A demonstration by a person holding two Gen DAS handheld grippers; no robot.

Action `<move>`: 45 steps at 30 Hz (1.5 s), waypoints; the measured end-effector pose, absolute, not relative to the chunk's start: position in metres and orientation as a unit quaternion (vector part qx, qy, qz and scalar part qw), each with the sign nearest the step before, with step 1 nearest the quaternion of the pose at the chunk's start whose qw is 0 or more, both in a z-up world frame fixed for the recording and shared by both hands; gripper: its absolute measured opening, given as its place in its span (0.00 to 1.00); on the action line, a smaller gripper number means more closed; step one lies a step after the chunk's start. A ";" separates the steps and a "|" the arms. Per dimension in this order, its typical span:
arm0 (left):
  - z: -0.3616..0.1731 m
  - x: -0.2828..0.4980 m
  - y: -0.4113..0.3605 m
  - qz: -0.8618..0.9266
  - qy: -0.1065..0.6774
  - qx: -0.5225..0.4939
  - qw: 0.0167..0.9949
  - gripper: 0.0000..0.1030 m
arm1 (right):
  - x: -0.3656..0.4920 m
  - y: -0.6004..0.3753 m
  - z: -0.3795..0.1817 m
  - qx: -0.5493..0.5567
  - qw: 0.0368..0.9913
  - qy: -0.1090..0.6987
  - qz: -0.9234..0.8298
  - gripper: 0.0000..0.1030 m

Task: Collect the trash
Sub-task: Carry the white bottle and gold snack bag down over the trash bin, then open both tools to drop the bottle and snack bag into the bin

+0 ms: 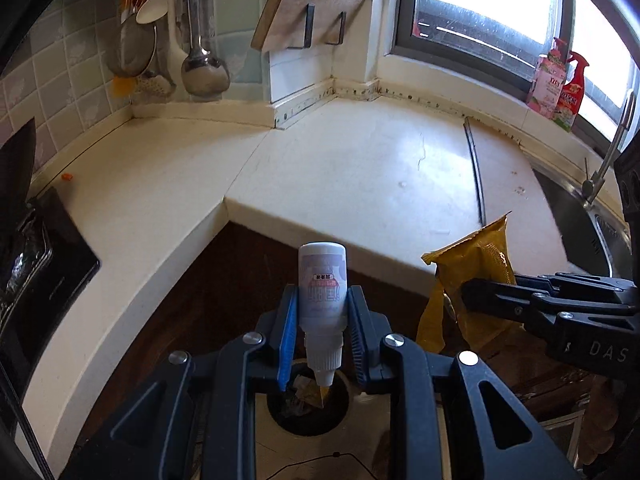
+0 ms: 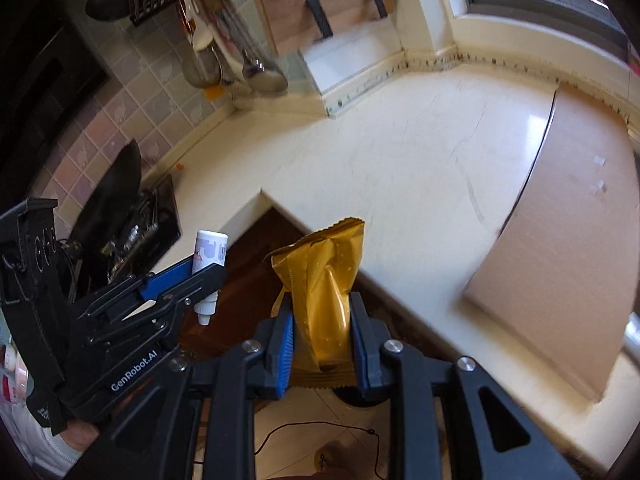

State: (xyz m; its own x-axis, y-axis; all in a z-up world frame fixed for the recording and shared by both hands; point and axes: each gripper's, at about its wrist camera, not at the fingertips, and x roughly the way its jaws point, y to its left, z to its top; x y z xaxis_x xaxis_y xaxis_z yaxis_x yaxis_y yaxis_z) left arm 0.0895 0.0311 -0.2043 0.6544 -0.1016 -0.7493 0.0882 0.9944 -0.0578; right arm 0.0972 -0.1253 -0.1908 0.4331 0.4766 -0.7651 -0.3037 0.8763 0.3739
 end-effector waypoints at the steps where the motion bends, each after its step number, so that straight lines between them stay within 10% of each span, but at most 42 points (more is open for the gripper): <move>1: -0.219 0.086 0.034 -0.045 0.414 -0.007 0.909 0.21 | 0.095 -0.122 -0.204 0.089 0.840 0.482 0.233 0.24; 31: -0.619 0.090 0.079 -0.024 0.538 -0.050 0.841 0.22 | 0.092 -0.055 -0.594 -0.015 0.782 0.583 0.222 0.29; 38: -0.653 0.103 0.093 -0.010 0.551 -0.060 0.832 0.72 | 0.113 -0.060 -0.628 0.001 0.757 0.618 0.212 0.38; 45: -0.650 0.095 0.108 0.011 0.549 -0.058 0.833 0.75 | 0.112 -0.056 -0.621 -0.010 0.753 0.621 0.218 0.40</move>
State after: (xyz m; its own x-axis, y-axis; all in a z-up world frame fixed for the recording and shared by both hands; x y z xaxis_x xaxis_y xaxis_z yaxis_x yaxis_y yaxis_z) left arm 0.0954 0.1078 -0.6504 0.3961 -0.0457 -0.9171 -0.0814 0.9931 -0.0847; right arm 0.1121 -0.0561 -0.6210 0.1329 0.3155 -0.9396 -0.3404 0.9048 0.2557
